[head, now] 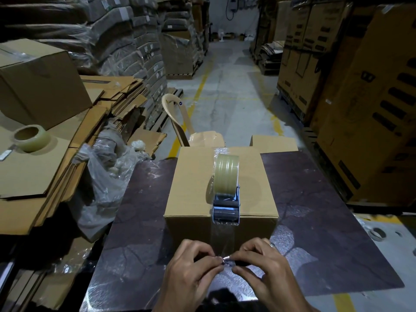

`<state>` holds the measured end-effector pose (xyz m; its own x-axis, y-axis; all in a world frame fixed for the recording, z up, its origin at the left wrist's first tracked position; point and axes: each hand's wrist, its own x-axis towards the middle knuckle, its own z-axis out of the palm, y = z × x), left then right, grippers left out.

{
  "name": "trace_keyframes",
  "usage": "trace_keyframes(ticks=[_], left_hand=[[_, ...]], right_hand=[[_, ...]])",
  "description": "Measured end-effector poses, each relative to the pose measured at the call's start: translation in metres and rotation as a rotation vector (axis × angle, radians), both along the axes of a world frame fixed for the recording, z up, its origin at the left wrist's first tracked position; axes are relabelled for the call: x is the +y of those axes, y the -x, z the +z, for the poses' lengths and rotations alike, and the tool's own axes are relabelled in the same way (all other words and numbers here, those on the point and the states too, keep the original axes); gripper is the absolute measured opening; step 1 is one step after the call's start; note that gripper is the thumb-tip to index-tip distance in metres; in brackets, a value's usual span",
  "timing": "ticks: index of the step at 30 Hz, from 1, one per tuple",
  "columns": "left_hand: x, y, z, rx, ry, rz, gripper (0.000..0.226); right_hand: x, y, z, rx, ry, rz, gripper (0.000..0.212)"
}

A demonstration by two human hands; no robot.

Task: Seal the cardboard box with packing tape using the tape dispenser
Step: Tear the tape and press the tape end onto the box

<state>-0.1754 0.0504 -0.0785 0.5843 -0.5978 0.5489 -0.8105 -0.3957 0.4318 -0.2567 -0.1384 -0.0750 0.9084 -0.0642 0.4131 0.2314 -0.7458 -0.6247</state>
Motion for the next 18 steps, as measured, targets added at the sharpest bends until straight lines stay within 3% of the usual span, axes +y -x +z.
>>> trace_keyframes(ticks=[18], left_hand=[[0.0,0.0043,0.0022,0.043,0.044,0.001,0.02]], right_hand=[[0.0038,-0.0026,-0.0028,0.006,-0.114,-0.033,0.003]])
